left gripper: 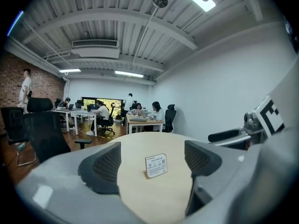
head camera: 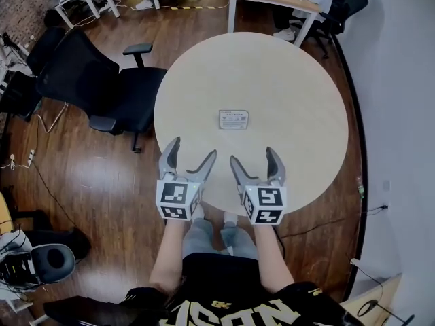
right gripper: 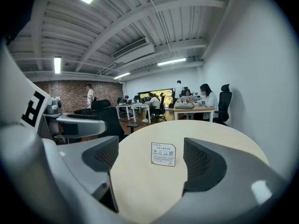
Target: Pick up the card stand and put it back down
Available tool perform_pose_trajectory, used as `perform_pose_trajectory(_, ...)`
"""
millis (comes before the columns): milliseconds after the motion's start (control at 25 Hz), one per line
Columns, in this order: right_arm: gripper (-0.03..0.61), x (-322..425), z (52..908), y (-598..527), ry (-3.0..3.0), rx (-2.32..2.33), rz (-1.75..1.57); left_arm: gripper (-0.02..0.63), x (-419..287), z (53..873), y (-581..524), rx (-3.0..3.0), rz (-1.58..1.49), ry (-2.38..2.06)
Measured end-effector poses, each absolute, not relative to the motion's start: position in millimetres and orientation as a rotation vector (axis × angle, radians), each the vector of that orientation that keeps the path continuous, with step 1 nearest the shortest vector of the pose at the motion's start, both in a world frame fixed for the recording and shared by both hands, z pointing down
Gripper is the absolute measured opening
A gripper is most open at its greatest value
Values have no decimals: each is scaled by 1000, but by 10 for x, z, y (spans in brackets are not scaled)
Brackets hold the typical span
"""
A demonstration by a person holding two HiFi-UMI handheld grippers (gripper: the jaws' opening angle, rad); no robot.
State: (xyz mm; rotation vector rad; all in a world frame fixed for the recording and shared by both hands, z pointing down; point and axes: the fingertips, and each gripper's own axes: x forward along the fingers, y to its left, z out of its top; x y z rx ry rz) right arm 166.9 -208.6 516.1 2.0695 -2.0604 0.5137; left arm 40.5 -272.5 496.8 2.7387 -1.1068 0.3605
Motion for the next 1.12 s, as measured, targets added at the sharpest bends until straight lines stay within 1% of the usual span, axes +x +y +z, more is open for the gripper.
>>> perform_pose_trajectory(320, 439, 1754, 5447, -2095, -2028, 2074, 585, 445, 157, 5278, -3156, 2754, 488, -1050)
perform_pose_trajectory(600, 439, 1818, 5793, -2158, -1976, 2062, 663, 443, -295, 5599, -3535, 2815, 787, -1027)
perform_pose_trajectory(880, 439, 1911, 6102, -2146, -1923, 2062, 736, 453, -583, 5578, -4172, 2800, 783, -977)
perform_pose_trajectory(1120, 439, 1918, 6280, -2165, -1896, 2066, 782, 454, -740, 5606, -4584, 2890, 1036, -884)
